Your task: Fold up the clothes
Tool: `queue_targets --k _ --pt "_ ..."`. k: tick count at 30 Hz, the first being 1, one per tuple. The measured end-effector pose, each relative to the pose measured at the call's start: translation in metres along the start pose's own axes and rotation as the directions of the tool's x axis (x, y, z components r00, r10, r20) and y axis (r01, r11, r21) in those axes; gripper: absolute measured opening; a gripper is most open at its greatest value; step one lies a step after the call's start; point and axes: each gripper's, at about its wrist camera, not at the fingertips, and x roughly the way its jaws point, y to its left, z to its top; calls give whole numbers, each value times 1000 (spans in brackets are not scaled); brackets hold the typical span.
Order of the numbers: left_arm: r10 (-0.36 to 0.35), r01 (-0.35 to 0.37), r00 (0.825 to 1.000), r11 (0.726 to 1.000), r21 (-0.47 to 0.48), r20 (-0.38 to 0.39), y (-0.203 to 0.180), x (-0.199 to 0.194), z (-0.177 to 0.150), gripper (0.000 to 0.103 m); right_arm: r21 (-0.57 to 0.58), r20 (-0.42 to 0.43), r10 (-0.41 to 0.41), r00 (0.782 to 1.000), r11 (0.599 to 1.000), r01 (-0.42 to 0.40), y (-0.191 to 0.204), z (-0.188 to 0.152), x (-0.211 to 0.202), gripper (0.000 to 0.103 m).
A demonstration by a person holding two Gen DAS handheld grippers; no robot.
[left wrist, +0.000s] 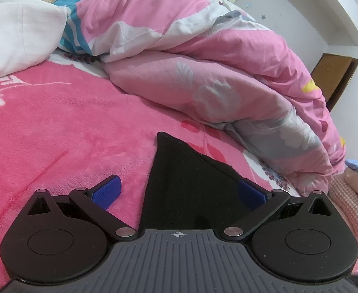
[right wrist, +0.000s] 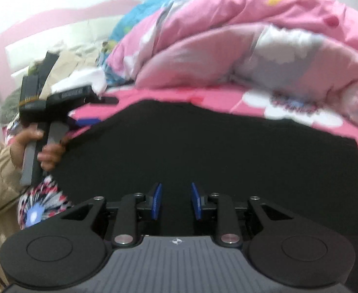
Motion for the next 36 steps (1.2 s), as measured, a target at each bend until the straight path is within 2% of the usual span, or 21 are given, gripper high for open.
queue_targets --k 4,5,7,10,13,17,19,23,25,31,33,36 --pt "2 -2 1000 1000 1 0 0 0 0 103 -81 -34 144 989 986 -147 39 -23 -14 29" --pt "1 -1 1000 1000 1 0 1 0 0 103 -93 -33 157 987 983 -159 42 -24 -19 28" --pt "1 -1 1000 1000 0 0 1 0 0 103 -82 -10 125 992 989 -125 33 -18 -25 27" --pt "0 0 1000 1000 0 1 1 0 0 103 33 49 12 999 999 -14 -4 -11 -29 28" --pt "0 0 1000 1000 0 1 1 0 0 103 78 22 -28 999 997 26 -21 -24 -32 26" --pt "2 -2 1000 1000 2 0 0 0 0 103 41 -35 101 994 994 -99 -2 -39 -51 26" --pt "2 -2 1000 1000 2 0 0 0 0 103 38 -24 84 996 996 -83 -8 -33 -60 25" --pt "0 0 1000 1000 1 1 -1 -1 0 103 140 73 -29 997 990 18 -50 -18 -72 25" --pt "0 0 1000 1000 0 1 -1 -1 0 103 143 21 -57 998 988 53 -64 -23 -65 26" --pt "2 -2 1000 1000 3 1 -1 -1 0 103 159 -60 103 993 983 -92 -57 -48 -84 27" --pt "2 -2 1000 1000 3 1 -1 -1 0 103 187 -66 115 991 977 -101 -68 -41 -87 26" --pt "0 0 1000 1000 1 1 -1 -1 0 103 191 -4 58 998 980 -56 -85 -24 -90 27"
